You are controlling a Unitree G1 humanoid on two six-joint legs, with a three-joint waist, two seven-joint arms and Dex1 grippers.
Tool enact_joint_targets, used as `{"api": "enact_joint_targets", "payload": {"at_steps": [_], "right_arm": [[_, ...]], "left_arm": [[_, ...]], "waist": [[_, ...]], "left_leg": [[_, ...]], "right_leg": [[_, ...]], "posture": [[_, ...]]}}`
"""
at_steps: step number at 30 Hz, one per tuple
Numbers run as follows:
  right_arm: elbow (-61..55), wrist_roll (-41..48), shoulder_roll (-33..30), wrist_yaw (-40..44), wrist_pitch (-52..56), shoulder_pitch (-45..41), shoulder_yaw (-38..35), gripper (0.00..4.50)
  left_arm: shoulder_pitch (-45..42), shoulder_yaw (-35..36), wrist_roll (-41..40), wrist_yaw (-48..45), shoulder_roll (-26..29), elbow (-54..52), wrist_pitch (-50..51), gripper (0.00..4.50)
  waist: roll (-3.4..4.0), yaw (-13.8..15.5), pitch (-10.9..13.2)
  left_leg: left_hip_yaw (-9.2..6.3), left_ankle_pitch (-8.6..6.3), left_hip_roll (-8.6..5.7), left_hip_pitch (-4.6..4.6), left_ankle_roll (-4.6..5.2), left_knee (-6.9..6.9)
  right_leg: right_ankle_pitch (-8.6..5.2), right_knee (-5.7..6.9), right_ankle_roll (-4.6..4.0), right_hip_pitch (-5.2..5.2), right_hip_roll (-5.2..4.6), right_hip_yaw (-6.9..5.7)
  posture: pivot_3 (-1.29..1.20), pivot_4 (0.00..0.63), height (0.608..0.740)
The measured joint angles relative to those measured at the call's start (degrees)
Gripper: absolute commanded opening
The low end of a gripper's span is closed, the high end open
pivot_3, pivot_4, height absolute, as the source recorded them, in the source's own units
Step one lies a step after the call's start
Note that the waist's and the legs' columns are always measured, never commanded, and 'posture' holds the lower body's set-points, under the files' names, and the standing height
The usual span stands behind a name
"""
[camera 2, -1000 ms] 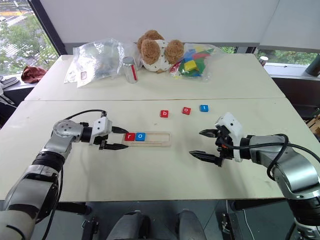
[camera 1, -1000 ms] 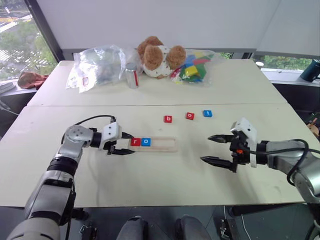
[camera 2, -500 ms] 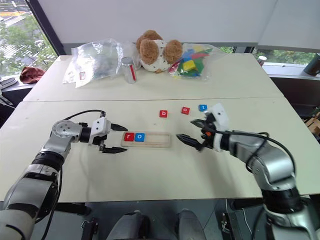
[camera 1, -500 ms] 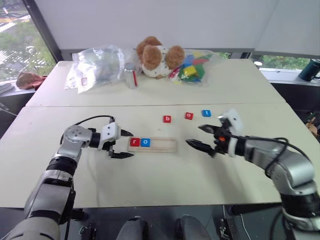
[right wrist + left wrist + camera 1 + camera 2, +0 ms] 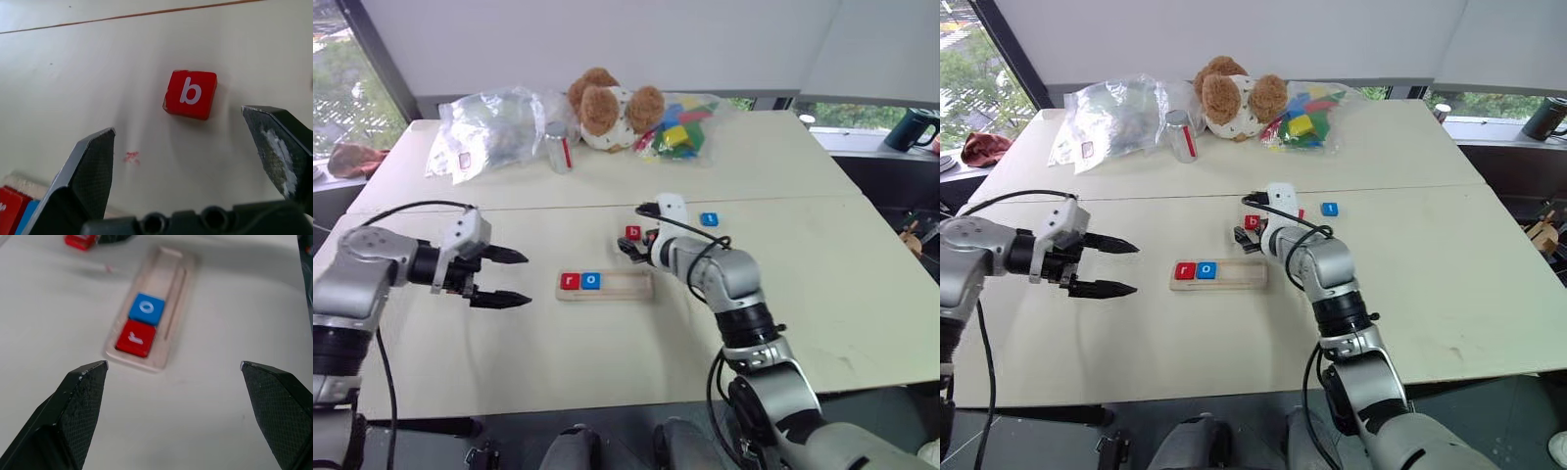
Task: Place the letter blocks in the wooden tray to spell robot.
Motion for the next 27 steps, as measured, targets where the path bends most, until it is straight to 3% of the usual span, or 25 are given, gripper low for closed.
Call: {"api": "enact_joint_targets", "payload": {"at_steps": [8, 14, 17, 21, 22, 27], "right_arm": [[12.8, -3.5, 3.5, -1.0, -8.8, -4.5, -0.9, 4.5], [25.7, -6.0, 6.9, -1.6, -17.3, -9.6, -1.0, 4.5], [31.3, -7.4, 7.2, -2.3, -21.2, -11.9, -1.1, 3.66], [35.0, -9.8, 7.0, -3.1, -24.8, -12.4, -0.9, 1.59], [35.2, -10.1, 7.0, -3.1, -25.2, -12.4, -0.9, 1.34], [33.1, -11.8, 6.1, -2.2, -25.6, -11.2, 0.1, 1.33]], "left_arm": [[3.6, 8.4, -4.2, 6.7, 3.7, -4.7, 6.0, 4.48], [7.3, 9.1, -4.5, 9.1, 3.6, -4.6, 5.4, 4.48], [7.9, 9.1, -4.9, 10.1, 3.2, -4.9, 5.2, 4.5], [8.0, 9.1, -5.5, 11.0, 2.6, -5.3, 4.8, 4.5], [8.0, 9.0, -5.5, 11.4, 2.2, -5.2, 4.3, 4.5], [6.7, 7.7, -5.6, 11.8, 0.5, -5.1, 2.8, 4.5]], "waist": [[0.05, -0.7, 0.0], [0.06, -1.4, 0.0], [0.06, -1.4, 0.0], [0.04, -1.5, 0.0], [0.05, -1.5, 0.0], [0.05, -1.3, 0.0]], "left_leg": [[0.0, 0.02, 0.02, 0.04, -0.04, -0.07], [0.0, 0.07, 0.02, 0.06, -0.13, -0.1], [0.0, 0.07, 0.02, 0.08, -0.13, -0.1], [0.0, 0.08, 0.02, 0.14, -0.14, -0.1], [0.0, 0.08, 0.02, 0.16, -0.16, -0.11], [-0.01, 0.1, 0.03, 0.16, -0.19, -0.13]], "right_leg": [[0.0, 0.02, 0.0, -0.06, 0.04, 0.0], [0.0, 0.05, 0.0, -0.06, 0.04, -0.01], [0.0, 0.03, 0.0, -0.03, 0.03, 0.0], [0.0, 0.03, 0.0, 0.02, 0.02, 0.0], [0.0, 0.03, 0.0, 0.03, 0.02, 0.0], [0.0, 0.04, 0.0, 0.03, 0.02, 0.0]], "posture": [[0.0, 0.15, 0.74], [0.0, 0.15, 0.74], [0.0, 0.15, 0.74], [0.0, 0.15, 0.74], [0.0, 0.15, 0.74], [0.0, 0.15, 0.74]]}}
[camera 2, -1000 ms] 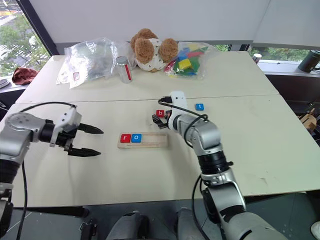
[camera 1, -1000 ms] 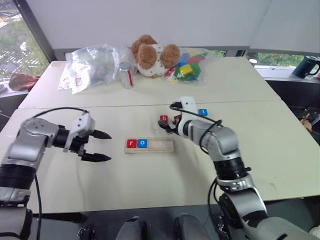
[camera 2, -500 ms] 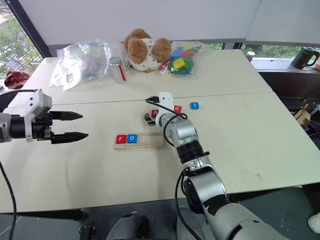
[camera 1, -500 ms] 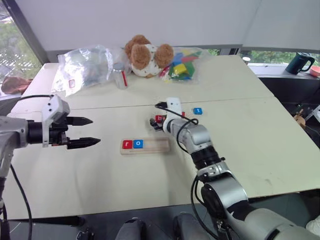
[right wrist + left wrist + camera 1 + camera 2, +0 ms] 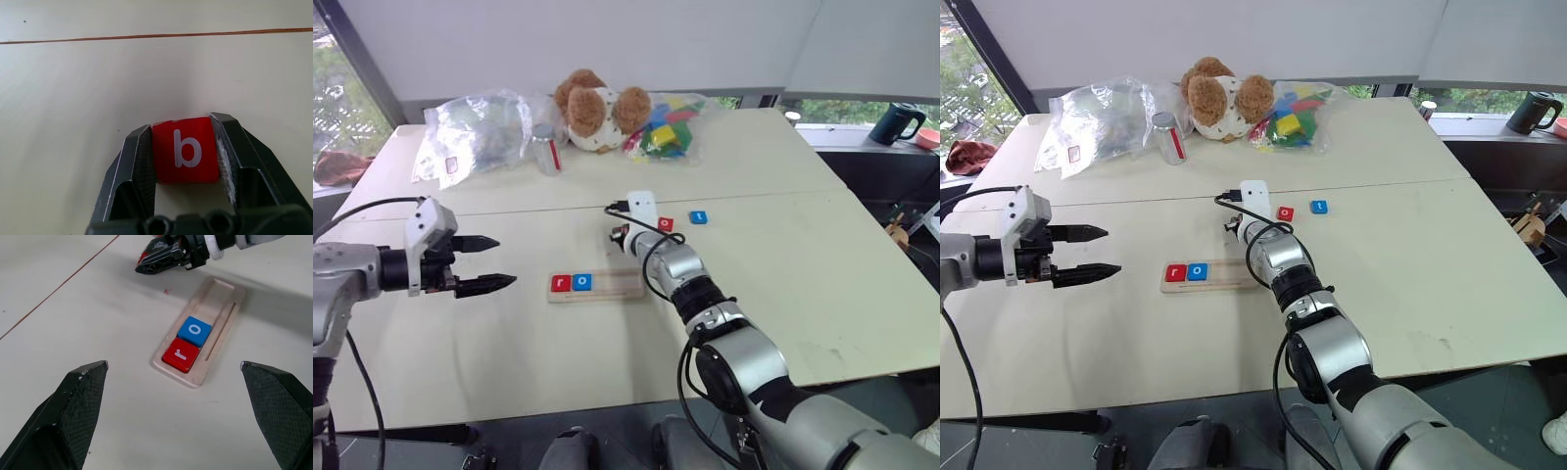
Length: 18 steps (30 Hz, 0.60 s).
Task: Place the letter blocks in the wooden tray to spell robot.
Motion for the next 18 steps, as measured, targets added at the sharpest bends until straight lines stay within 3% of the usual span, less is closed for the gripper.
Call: {"api": "enact_joint_targets", "payload": {"at_steps": [3, 9, 14, 18], "right_arm": [[-10.9, -0.7, -3.7, 3.0, 4.4, 4.0, 1.6, 1.33], [-52.5, -0.4, -14.4, 5.7, 26.9, 16.4, -1.7, 1.33], [-70.5, -1.4, -9.9, 0.8, 45.2, 30.8, -7.5, 1.33], [-76.0, -3.0, -5.2, -2.9, 50.9, 32.8, -9.8, 1.33]], "left_arm": [[-1.3, -2.3, -0.1, -0.1, -1.6, -0.3, -0.1, 4.5], [-4.7, -7.1, -0.7, -0.6, -5.2, -2.8, 0.1, 4.5], [-9.9, -11.1, -0.5, -1.6, -7.4, -2.0, -0.6, 4.5], [-12.8, -13.2, 1.1, -3.7, -7.5, 2.0, -2.6, 4.5]], "waist": [[0.04, 0.5, 0.0], [-0.06, 1.7, 0.0], [-0.03, 1.3, 0.0], [0.03, 1.3, 0.0]], "left_leg": [[-0.01, -0.01, -0.02, -0.15, 0.03, 0.03], [-0.19, -0.05, -0.02, -0.75, 0.08, 0.1], [-0.05, -0.08, -0.02, -0.73, 0.17, 0.2], [0.0, -0.13, 0.0, -0.45, 0.29, 0.19]], "right_leg": [[0.0, -0.01, 0.0, -0.07, -0.03, 0.0], [0.0, 0.0, 0.01, -0.52, 0.0, -0.02], [0.0, -0.04, 0.01, -0.5, 0.04, 0.03], [0.0, 0.26, 0.0, -0.47, 0.13, 0.07]], "posture": [[0.0, 0.15, 0.74], [0.0, 0.15, 0.74], [0.0, 0.15, 0.74], [0.0, 0.15, 0.74]]}}
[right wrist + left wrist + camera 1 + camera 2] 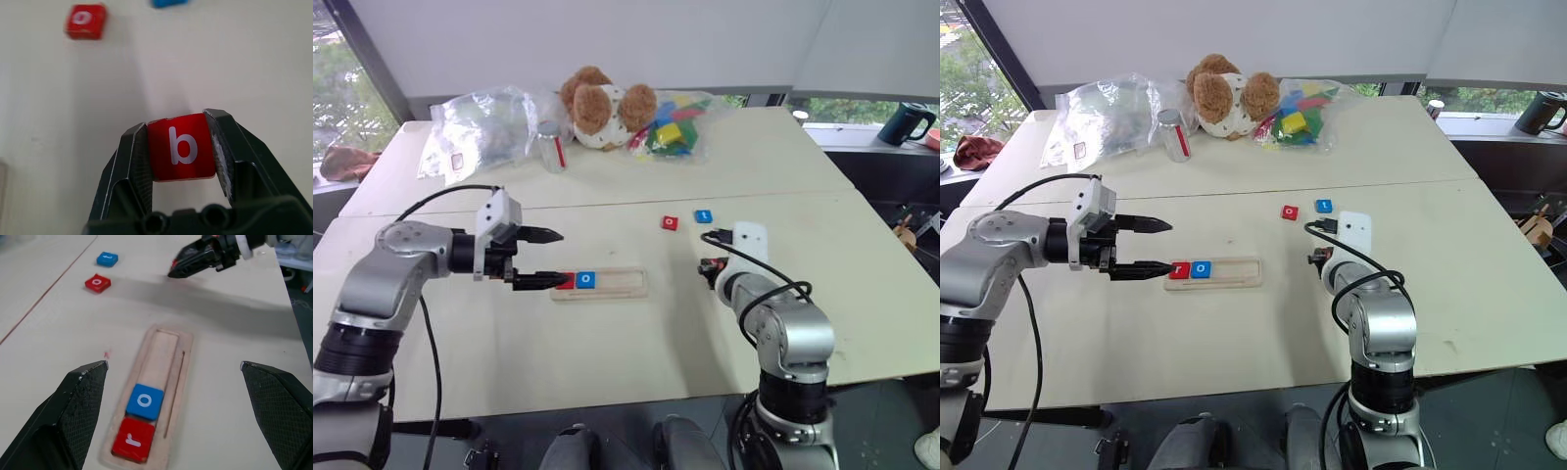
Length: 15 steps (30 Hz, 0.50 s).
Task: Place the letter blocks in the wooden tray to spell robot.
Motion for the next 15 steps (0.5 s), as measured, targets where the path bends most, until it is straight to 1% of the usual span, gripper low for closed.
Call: {"api": "enact_joint_targets", "payload": {"at_steps": [4, 7, 9, 11, 13, 14, 15], "right_arm": [[-5.1, -0.8, 3.0, -1.8, 3.1, 3.3, 1.1, 1.33], [-5.1, -1.2, 4.5, -2.5, 2.8, 7.0, 1.4, 1.33], [-4.2, -1.3, 4.7, -2.6, 0.3, 7.8, 1.8, 2.35], [-2.8, -1.3, 4.7, -2.7, -2.2, 8.4, 2.5, 3.18], [-1.5, -1.2, 4.0, -2.4, -4.7, 8.7, 3.0, 4.28], [-1.3, -1.2, 3.7, -2.1, -5.3, 8.8, 3.1, 4.44], [-1.2, -1.0, 3.2, -1.7, -5.5, 8.9, 3.1, 4.44]], "left_arm": [[-1.1, -1.8, 1.4, -2.0, 0.0, 3.6, -1.4, 4.5], [-2.0, -2.5, 2.2, -2.9, -0.1, 5.2, -2.1, 4.5], [-3.0, -2.5, 2.7, -3.0, -0.6, 5.8, -2.7, 4.5], [-3.1, -2.6, 3.1, -3.1, -0.8, 6.0, -3.0, 4.5], [-3.1, -3.0, 3.5, -3.3, -0.8, 6.0, -3.4, 4.5], [-3.0, -3.0, 3.6, -3.4, -0.8, 6.0, -3.4, 4.5], [-2.9, -3.0, 3.7, -3.5, -0.8, 6.0, -3.5, 4.5]], "waist": [[-0.01, 0.1, 0.0], [-0.01, 0.3, 0.0], [-0.06, 0.2, 0.0], [-0.05, 0.1, 0.0], [-0.05, 0.1, 0.0], [-0.05, 0.2, 0.0], [-0.05, 0.3, 0.0]], "left_leg": [[-0.05, 0.02, 0.03, 0.05, -0.03, -0.01], [-0.04, 0.01, 0.01, 0.03, -0.02, 0.01], [-0.04, 0.01, 0.0, 0.13, -0.02, 0.03], [-0.04, -0.02, 0.01, 0.44, 0.02, -0.02], [-0.04, -0.02, 0.01, 0.55, 0.03, -0.04], [-0.04, -0.02, 0.01, 0.55, 0.03, -0.03], [-0.05, -0.02, 0.01, 0.55, 0.03, -0.03]], "right_leg": [[-0.01, 0.08, -0.01, 0.03, 0.07, -0.01], [-0.01, -0.03, -0.01, 0.09, 0.05, -0.01], [-0.01, -0.09, -0.01, 0.23, 0.06, -0.02], [-0.01, -0.18, -0.01, 0.53, 0.06, -0.01], [-0.01, -0.2, -0.01, 0.63, 0.06, -0.01], [-0.01, -0.19, -0.01, 0.64, 0.06, -0.01], [-0.01, -0.2, -0.01, 0.64, 0.06, -0.01]], "posture": [[0.0, 0.15, 0.74], [0.0, 0.15, 0.74], [0.0, 0.15, 0.74], [0.0, 0.15, 0.74], [0.0, 0.15, 0.74], [0.0, 0.15, 0.74], [0.0, 0.15, 0.74]]}}
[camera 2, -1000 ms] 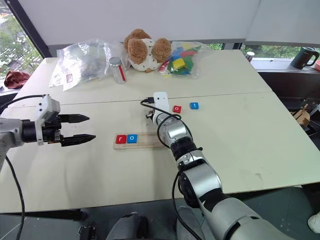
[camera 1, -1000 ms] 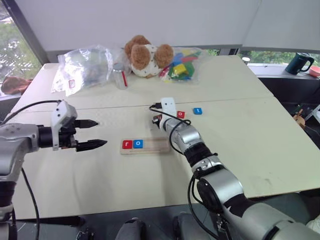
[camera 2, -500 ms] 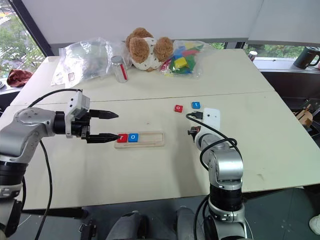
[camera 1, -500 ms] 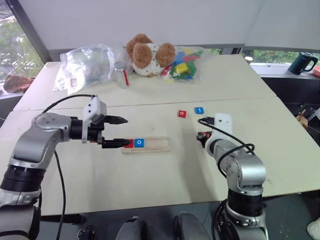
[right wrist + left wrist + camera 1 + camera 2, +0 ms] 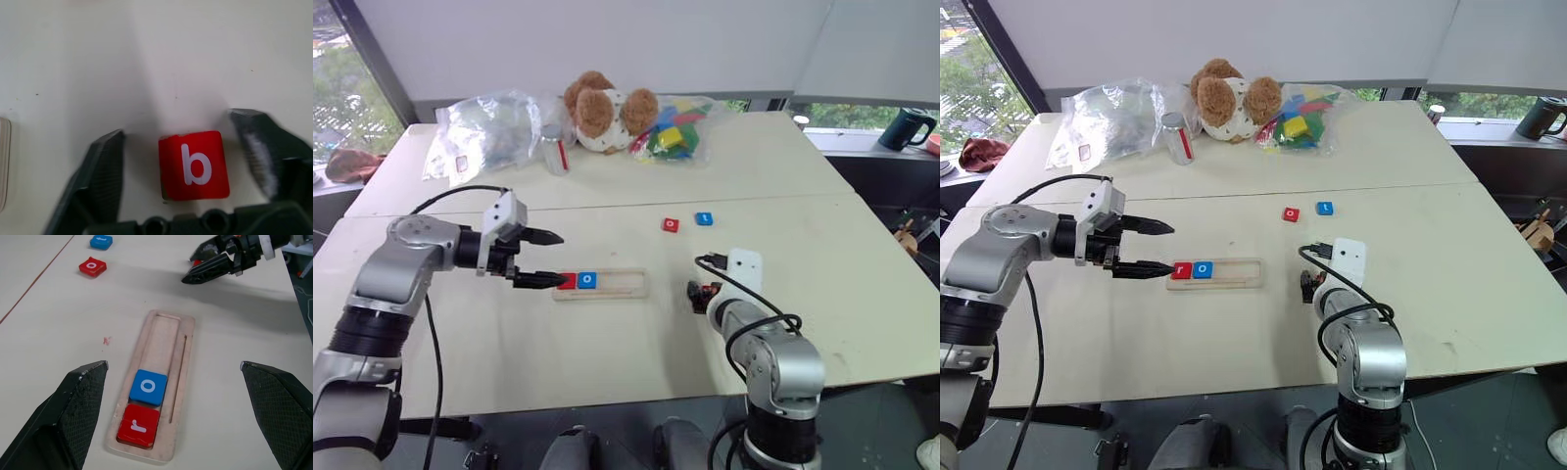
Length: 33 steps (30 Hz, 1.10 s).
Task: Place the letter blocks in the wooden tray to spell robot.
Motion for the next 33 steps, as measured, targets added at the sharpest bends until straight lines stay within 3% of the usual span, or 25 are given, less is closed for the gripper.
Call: {"api": "enact_joint_targets", "payload": {"at_steps": [4, 7, 9, 13, 15, 18, 23, 33], "right_arm": [[-1.3, 2.1, -9.9, 6.4, -0.8, -1.3, -0.3, 4.44], [-3.9, 7.4, -21.2, 17.6, -5.2, -5.7, -2.5, 4.44], [-2.9, 13.2, -33.9, 32.9, -15.7, -3.7, -3.5, 4.44], [9.1, 18.1, -47.0, 56.8, -36.2, 5.2, -5.1, 4.44], [16.6, 17.9, -50.6, 64.7, -46.0, 7.7, -4.9, 4.44], [26.8, 16.7, -51.8, 71.9, -58.8, 6.8, -3.3, 4.44], [41.5, 13.6, -49.8, 76.4, -70.9, -0.3, 1.6, 4.44], [56.0, 11.1, -46.9, 80.7, -77.9, -8.6, 7.0, 4.44]], "left_arm": [[0.9, 0.0, 0.1, -0.6, 0.3, 0.0, -0.2, 4.5], [1.3, 0.0, 0.1, -1.9, 1.0, 0.0, -0.6, 4.5], [1.3, -0.1, 0.0, -3.8, 1.6, -0.9, -0.9, 4.5], [3.9, 0.1, -0.4, -5.5, 3.1, -4.8, -1.6, 4.5], [6.4, 0.7, -0.7, -5.6, 3.8, -6.6, -2.6, 4.5], [10.8, 2.4, -0.8, -4.3, 4.2, -9.9, -4.3, 4.5], [15.3, 6.1, -2.5, 0.0, 4.4, -13.9, -3.3, 4.5], [16.4, 7.8, -2.5, 2.6, 6.3, -14.1, -2.7, 4.5]], "waist": [[0.09, 0.2, 0.1], [0.08, 0.1, 0.1], [0.07, 0.3, 0.1], [0.04, 0.8, 0.1], [0.05, 0.9, 0.1], [0.05, 0.9, 0.1], [0.07, 1.4, 0.4], [0.13, 1.5, 0.5]], "left_leg": [[0.04, -0.03, -0.02, -0.05, 0.05, 0.02], [0.02, -0.04, 0.02, -0.04, 0.08, -0.03], [-0.05, -0.09, 0.06, -0.03, 0.16, -0.11], [0.02, -0.2, 0.11, -0.01, 0.33, -0.05], [0.14, -0.2, 0.11, 0.03, 0.34, 0.0], [0.17, -0.2, 0.14, 0.29, 0.34, 0.06], [0.14, -0.21, 0.17, 0.9, 0.33, 0.03], [0.12, -0.22, 0.15, 0.87, 0.29, -0.06]], "right_leg": [[0.0, -0.08, 0.0, -0.01, -0.02, 0.01], [0.0, -0.11, 0.01, -0.02, 0.03, -0.01], [-0.02, -0.24, 0.03, 0.09, 0.11, -0.07], [-0.02, -0.43, 0.04, 0.24, 0.13, -0.04], [-0.02, -0.43, 0.04, 0.26, 0.08, 0.04], [-0.02, -0.34, 0.04, 0.49, 0.07, 0.09], [-0.03, -0.35, 0.02, 1.04, 0.03, 0.08], [-0.03, -0.46, 0.01, 1.05, -0.08, 0.05]], "posture": [[0.0, 0.15, 0.74], [0.0, 0.15, 0.74], [0.0, 0.15, 0.74], [0.0, 0.15, 0.74], [0.0, 0.15, 0.74], [0.0, 0.15, 0.74], [0.0, 0.15, 0.74], [0.0, 0.15, 0.74]]}}
